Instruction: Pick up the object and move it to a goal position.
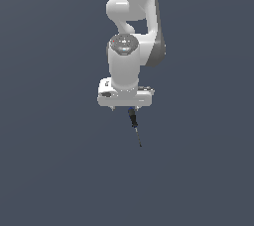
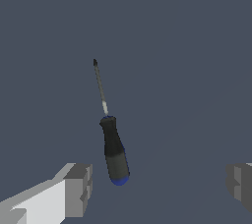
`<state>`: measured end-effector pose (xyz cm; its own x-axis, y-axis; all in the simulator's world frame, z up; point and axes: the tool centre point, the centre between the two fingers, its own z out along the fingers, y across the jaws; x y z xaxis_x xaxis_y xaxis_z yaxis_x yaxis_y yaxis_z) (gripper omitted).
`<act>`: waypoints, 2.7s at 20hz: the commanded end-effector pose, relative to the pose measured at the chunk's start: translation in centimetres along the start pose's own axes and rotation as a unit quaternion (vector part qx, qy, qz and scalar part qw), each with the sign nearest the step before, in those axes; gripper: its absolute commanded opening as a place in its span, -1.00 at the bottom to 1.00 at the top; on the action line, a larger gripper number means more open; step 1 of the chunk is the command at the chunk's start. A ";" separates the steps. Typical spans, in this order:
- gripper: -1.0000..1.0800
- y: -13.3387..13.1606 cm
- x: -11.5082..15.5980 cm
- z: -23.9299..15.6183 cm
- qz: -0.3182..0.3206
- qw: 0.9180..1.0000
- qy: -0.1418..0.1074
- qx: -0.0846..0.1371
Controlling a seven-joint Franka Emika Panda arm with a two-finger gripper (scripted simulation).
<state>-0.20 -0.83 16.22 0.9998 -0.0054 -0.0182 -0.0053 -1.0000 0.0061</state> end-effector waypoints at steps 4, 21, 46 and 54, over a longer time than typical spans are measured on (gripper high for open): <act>0.92 0.0 0.2 -0.1 -0.003 1.000 0.003 -0.002; 0.92 -0.9 1.4 1.3 -0.038 0.999 0.017 -0.011; 0.92 -5.0 0.7 11.7 -0.111 0.994 0.009 0.002; 0.92 -5.1 0.8 14.6 -0.112 0.994 0.009 0.002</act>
<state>0.29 4.15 1.87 0.9760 0.2180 -0.0018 0.2180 -0.9760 -0.0002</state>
